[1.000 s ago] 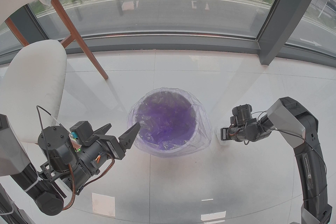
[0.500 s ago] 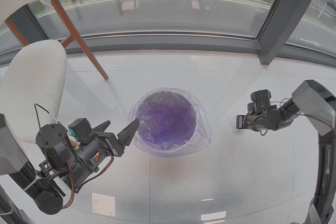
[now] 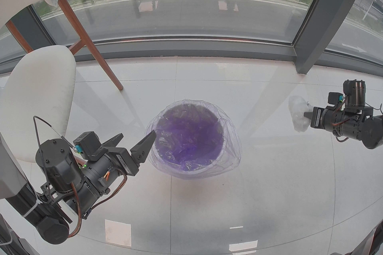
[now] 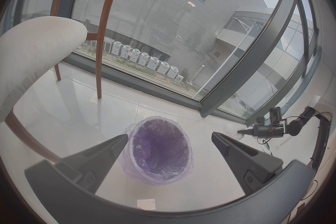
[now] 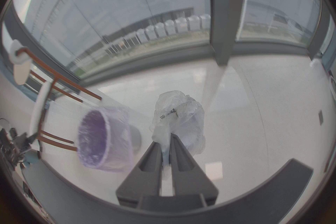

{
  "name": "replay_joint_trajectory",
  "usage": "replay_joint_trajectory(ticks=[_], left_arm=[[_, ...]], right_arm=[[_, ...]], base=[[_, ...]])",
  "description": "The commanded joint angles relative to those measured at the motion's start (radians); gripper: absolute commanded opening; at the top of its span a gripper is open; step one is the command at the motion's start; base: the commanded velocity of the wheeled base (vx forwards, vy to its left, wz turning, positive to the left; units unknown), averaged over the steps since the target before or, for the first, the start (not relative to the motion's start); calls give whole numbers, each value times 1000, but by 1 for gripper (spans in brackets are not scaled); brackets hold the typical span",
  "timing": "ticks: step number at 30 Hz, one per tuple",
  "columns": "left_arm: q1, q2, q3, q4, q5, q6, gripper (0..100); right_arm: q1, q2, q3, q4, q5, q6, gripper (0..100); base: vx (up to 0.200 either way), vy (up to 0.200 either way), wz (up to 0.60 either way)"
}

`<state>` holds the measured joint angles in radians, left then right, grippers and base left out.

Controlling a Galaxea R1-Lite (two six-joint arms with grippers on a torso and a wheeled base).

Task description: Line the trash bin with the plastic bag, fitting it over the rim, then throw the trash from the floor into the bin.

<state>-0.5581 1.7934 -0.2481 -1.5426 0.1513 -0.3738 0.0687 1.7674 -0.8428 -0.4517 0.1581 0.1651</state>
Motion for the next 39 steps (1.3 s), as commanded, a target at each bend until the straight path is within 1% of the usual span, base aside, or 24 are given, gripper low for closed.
replay_joint_trajectory(ticks=[1,3,4,5,6,9,13,14,15,18,21,23,26,28,31,39], left_arm=[[0,-20,0,-1,14,3,100],[0,-23,0,-1,14,3,100],[0,-23,0,-1,14,3,100],[0,-23,0,-1,16,3,100],[0,-23,-3,-1,14,3,100],[1,-22,-11,-1,16,7,100],[33,-20,-16,-1,16,21,100],[33,-20,-16,-1,16,21,100],[52,-23,-16,-1,14,21,100],[60,-25,-16,-1,14,21,100],[60,-25,-17,-1,14,21,100],[60,-25,-17,-1,14,21,100],[60,-25,-17,-1,14,21,100],[60,-23,-19,-1,14,21,100],[60,-23,-19,-1,14,21,100],[60,-17,-22,-1,14,21,100]], right_arm=[[105,-114,120,-134,55,1,0],[158,-68,131,-203,60,-1,0],[158,-68,131,-203,60,-1,0],[204,-17,126,-268,61,-3,0],[233,17,123,-308,60,-1,0],[279,106,120,-400,61,-7,0],[339,236,110,-593,61,-6,0],[339,236,110,-593,61,-6,0],[362,288,87,-660,61,-7,0],[407,334,51,-703,61,-7,0],[445,363,48,-711,61,-9,0],[454,382,47,-729,61,-10,0],[467,464,27,-840,61,-13,0],[473,500,19,-878,61,-13,0],[473,524,16,-887,61,-15,0],[485,632,-94,-938,60,-16,0]], base=[[0,0,0],[0,0,0],[0,0,0],[0,0,0],[0,0,0],[0,0,0],[0,0,0],[0,0,0],[0,0,0],[0,0,0],[0,0,0],[0,0,0],[0,0,0],[0,0,0],[0,0,0],[0,0,0]])
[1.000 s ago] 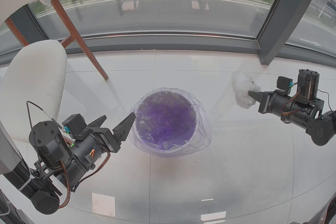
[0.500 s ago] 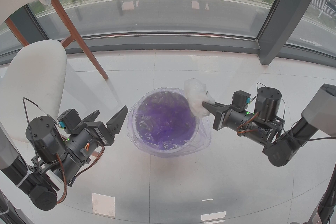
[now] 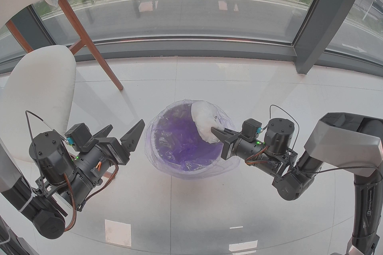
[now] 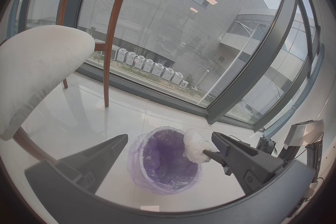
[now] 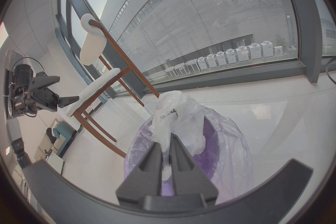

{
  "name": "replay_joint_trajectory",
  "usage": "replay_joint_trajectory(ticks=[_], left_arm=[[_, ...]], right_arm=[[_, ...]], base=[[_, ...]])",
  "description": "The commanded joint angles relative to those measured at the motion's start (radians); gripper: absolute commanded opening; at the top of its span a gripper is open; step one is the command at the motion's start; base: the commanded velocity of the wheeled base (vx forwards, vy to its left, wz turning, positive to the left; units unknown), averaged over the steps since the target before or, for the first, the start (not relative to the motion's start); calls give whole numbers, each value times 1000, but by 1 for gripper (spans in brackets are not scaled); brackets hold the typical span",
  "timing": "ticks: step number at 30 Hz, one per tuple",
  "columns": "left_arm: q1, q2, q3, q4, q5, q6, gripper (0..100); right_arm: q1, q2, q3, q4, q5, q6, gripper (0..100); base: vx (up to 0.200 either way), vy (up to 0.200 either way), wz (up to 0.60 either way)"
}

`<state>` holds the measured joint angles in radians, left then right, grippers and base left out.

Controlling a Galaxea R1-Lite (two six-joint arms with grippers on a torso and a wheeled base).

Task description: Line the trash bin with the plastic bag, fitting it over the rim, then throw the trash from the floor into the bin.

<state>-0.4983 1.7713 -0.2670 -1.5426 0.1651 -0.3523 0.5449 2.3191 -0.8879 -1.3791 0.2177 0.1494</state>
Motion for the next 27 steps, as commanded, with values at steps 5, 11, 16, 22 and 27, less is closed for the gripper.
replay_joint_trajectory(ticks=[5,11,16,22,27], left_arm=[[0,5,-3,-1,1,0,100],[0,5,-4,-1,1,0,100],[0,4,-3,-1,1,0,100],[0,0,-3,-1,1,0,100],[0,-1,-3,-1,1,0,100]], right_arm=[[24,101,-57,-12,0,-1,0],[52,144,-60,-15,-4,-1,0],[44,175,-91,-17,-4,-1,0],[40,206,-137,-14,-4,-1,0],[40,212,-146,-11,-6,-1,100]], base=[[0,0,0],[0,0,0],[0,0,0],[0,0,0],[0,0,0]])
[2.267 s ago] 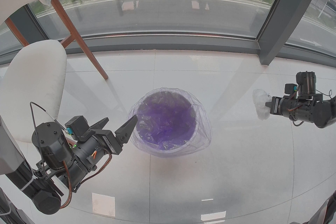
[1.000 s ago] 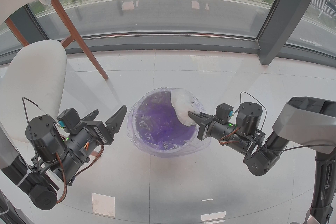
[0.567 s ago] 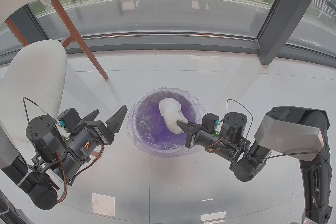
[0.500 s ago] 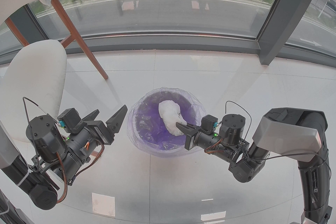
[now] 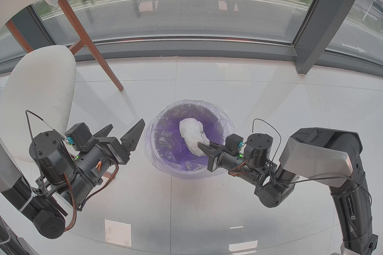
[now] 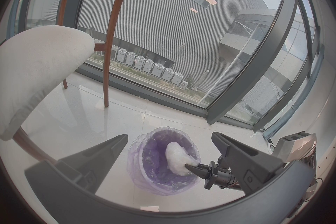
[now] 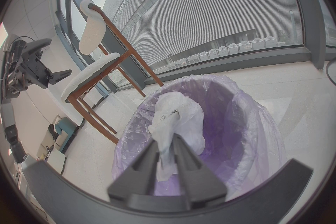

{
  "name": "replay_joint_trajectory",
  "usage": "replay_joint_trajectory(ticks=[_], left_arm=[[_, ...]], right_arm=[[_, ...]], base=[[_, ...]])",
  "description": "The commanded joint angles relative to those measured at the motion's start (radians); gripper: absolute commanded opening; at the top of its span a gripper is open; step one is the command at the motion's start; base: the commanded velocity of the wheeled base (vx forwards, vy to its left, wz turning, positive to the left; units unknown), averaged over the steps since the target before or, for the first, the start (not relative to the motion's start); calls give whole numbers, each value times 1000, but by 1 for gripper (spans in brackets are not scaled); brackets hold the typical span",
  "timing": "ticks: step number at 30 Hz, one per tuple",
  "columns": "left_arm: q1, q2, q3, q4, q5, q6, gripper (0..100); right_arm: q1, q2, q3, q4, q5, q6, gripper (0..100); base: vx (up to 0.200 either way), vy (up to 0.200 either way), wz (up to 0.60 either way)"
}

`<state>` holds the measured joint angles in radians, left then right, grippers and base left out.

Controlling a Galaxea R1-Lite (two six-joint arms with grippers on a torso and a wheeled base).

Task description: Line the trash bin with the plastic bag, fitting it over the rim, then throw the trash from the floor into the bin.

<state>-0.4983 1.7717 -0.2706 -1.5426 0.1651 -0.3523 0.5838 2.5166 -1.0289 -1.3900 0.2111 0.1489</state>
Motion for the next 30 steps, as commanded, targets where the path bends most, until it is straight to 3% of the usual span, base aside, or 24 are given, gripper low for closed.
replay_joint_trajectory(ticks=[1,12,17,23,26,30], left_arm=[[0,-1,2,-1,1,0,100],[10,-38,2,-1,2,1,100],[101,-129,11,-1,4,38,100],[279,-321,107,-1,-6,142,100],[366,-456,202,12,-7,191,100],[425,-626,271,124,-4,222,100]], right_arm=[[1,14,-5,0,1,0,100],[-9,-133,56,-27,-2,4,100],[-127,-437,237,-30,-2,3,100],[-348,-868,578,-4,27,0,100],[-455,-1104,685,114,39,-2,100],[-518,-1438,747,421,37,-26,100]], base=[[0,0,0],[0,0,0],[0,0,0],[0,0,0],[0,0,0],[0,0,0]])
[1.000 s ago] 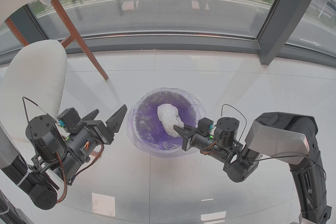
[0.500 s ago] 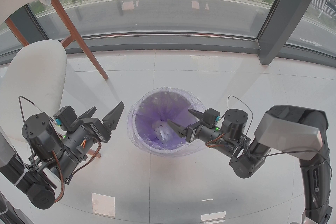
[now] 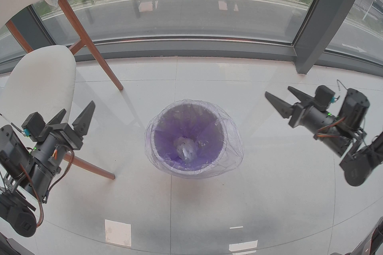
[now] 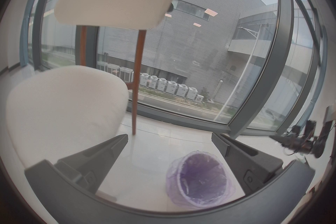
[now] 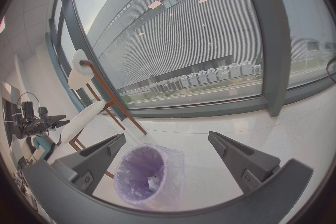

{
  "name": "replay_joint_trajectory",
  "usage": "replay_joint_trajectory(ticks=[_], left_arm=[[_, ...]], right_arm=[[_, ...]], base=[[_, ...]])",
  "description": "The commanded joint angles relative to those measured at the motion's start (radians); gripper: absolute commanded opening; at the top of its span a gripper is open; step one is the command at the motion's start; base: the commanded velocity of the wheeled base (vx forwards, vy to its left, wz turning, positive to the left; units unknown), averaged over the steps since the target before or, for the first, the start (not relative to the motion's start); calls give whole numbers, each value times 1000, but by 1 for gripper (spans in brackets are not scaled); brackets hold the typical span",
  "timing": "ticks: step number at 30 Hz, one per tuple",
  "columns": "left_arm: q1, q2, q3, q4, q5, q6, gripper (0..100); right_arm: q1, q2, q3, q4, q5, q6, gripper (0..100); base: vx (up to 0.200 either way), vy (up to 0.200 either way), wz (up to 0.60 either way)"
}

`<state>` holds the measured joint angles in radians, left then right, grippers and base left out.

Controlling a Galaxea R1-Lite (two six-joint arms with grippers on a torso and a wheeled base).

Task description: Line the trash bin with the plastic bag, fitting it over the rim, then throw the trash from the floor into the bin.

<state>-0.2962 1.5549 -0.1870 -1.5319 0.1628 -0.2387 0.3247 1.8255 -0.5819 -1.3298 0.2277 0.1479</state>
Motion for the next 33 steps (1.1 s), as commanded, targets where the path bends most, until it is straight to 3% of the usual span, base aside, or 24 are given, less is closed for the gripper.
replay_joint_trajectory(ticks=[1,6,9,10,13,15,25,33], left_arm=[[227,-446,185,142,-3,108,100],[233,-829,185,524,-6,131,100],[221,-1073,159,822,-9,173,100],[210,-1188,123,995,-9,176,100],[186,-1412,4,1389,-14,179,100],[184,-1471,-34,1556,-12,176,100],[184,-1457,93,1469,-17,173,100],[184,-1457,187,1426,-19,173,100]], right_arm=[[-263,-810,303,426,21,-30,100],[-268,-1273,303,951,22,-54,100],[-268,-1479,297,1202,21,-87,100],[-268,-1559,297,1288,21,-96,100],[-268,-1701,313,1426,16,-133,100],[-269,-1744,344,1456,2,-142,100],[-323,-1826,551,1307,-22,-139,100],[-323,-1826,579,1265,-117,-113,100]], base=[[0,0,0],[0,0,0],[0,0,0],[0,0,0],[0,0,0],[0,0,0],[0,0,0],[0,0,0]])
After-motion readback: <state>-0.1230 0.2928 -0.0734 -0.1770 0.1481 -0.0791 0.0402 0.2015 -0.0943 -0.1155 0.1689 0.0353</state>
